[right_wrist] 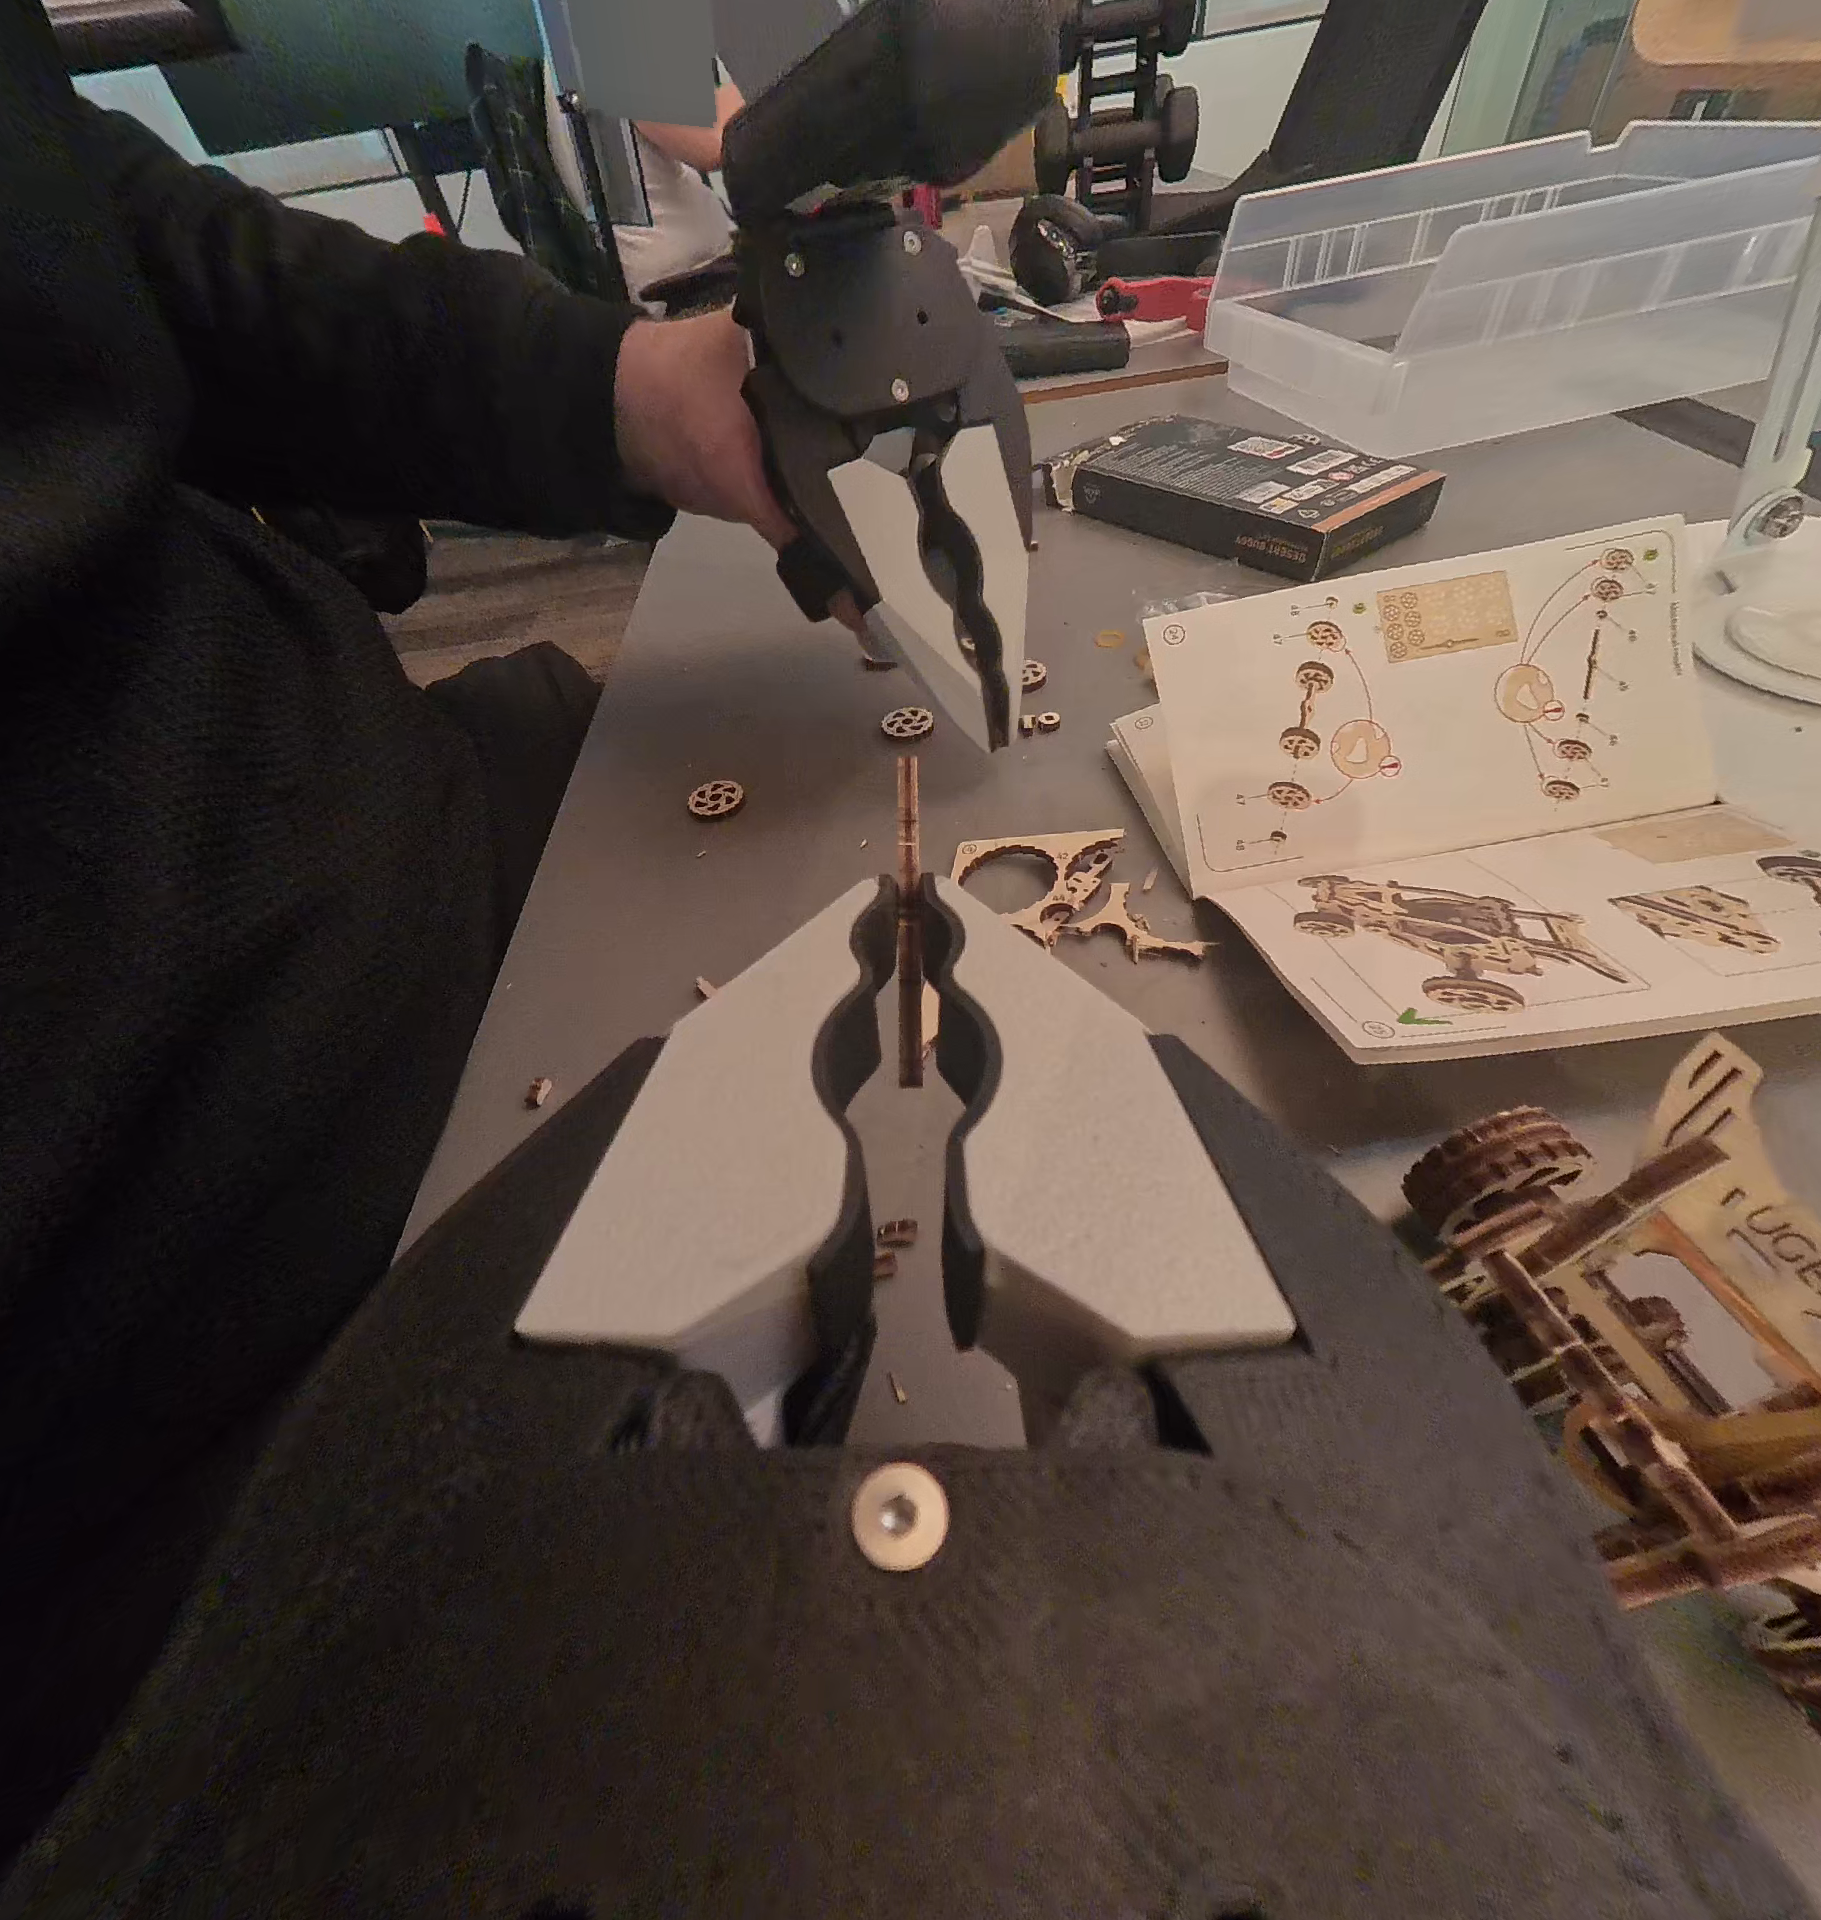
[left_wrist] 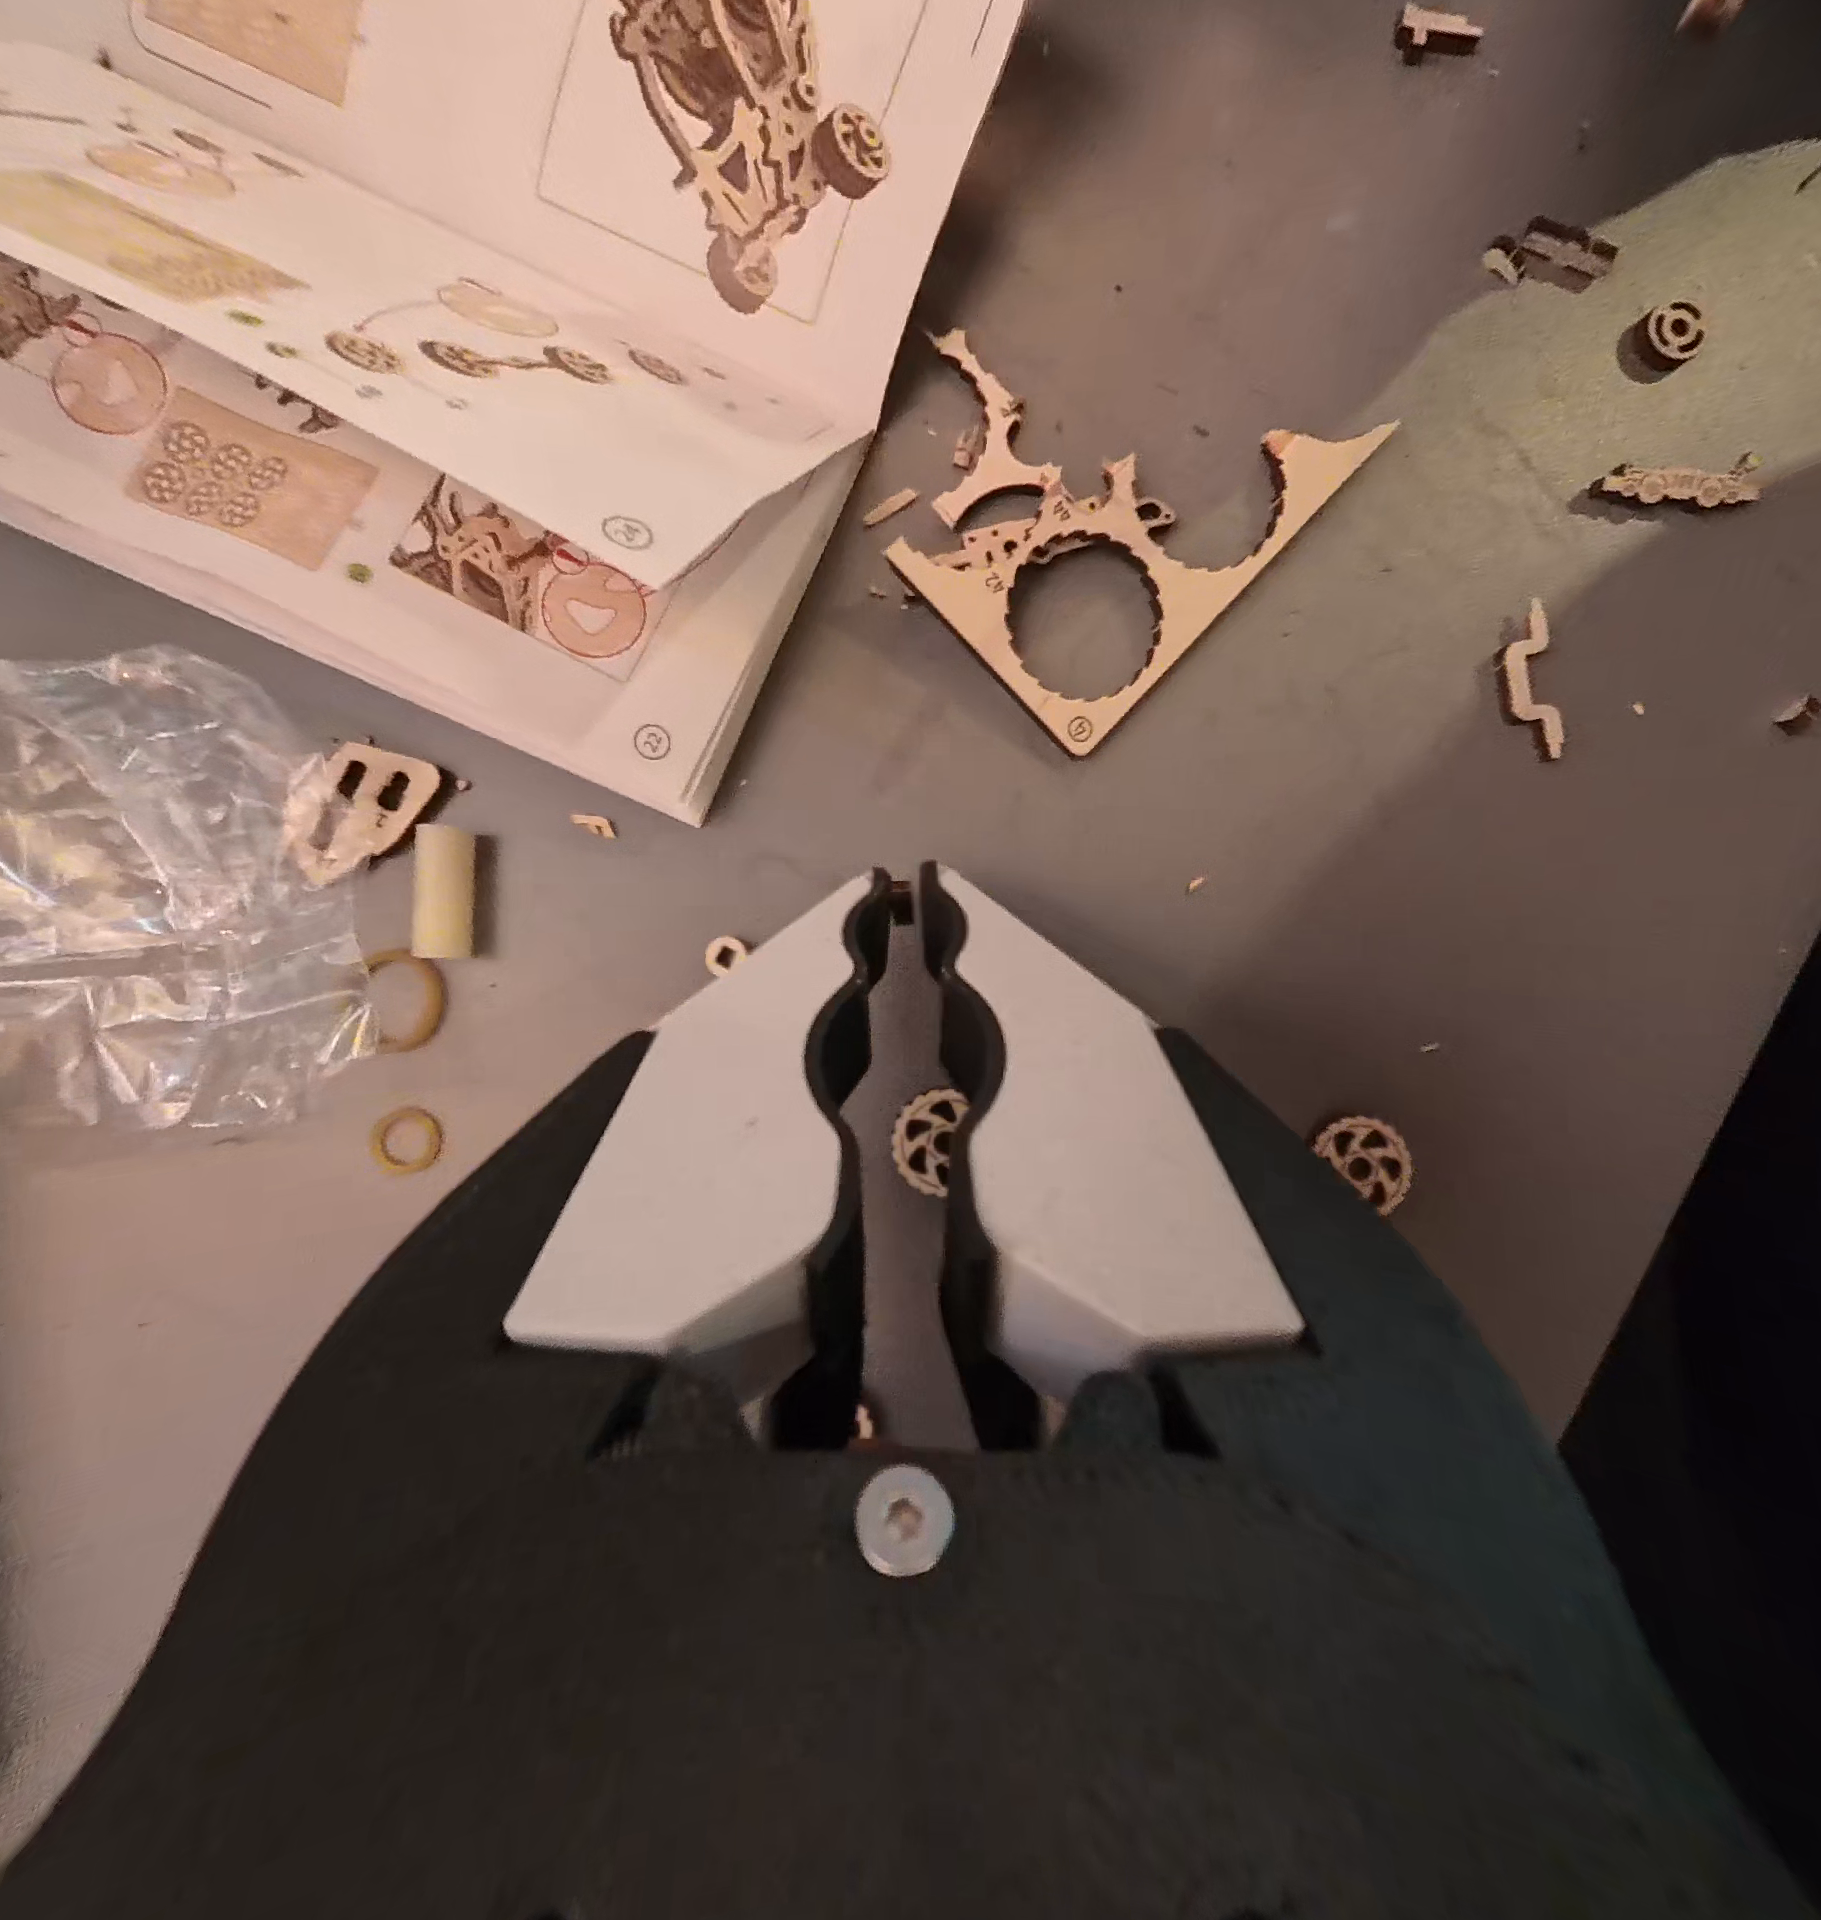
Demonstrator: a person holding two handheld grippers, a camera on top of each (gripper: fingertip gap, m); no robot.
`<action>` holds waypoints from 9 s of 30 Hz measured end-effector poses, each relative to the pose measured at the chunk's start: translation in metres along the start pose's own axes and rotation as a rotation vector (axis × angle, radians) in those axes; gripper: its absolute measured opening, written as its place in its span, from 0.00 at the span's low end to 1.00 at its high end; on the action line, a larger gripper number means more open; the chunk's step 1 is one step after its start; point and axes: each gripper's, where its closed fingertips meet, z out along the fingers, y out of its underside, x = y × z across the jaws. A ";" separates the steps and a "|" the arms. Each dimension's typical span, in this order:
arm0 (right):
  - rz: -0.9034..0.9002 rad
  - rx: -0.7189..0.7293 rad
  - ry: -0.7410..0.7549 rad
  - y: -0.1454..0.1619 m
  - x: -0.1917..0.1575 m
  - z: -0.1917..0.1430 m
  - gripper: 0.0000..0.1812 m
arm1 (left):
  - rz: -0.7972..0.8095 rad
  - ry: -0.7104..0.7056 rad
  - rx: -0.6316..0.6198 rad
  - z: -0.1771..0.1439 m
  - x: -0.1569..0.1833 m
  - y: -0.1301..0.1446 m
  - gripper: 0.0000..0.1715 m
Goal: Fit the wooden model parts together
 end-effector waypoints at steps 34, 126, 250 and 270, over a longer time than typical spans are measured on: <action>-0.011 -0.015 0.028 0.002 0.003 0.000 0.01 | -0.088 -0.001 0.031 -0.006 0.008 0.011 0.18; -0.021 -0.017 0.053 0.001 0.006 -0.002 0.01 | -0.183 -0.054 0.085 -0.018 0.084 0.046 0.11; -0.285 0.040 0.298 -0.051 0.024 0.043 0.00 | -0.733 0.609 1.017 -0.069 0.028 -0.107 0.11; -0.289 0.035 0.281 -0.050 0.021 0.043 0.00 | -0.741 0.637 1.052 -0.072 0.028 -0.109 0.11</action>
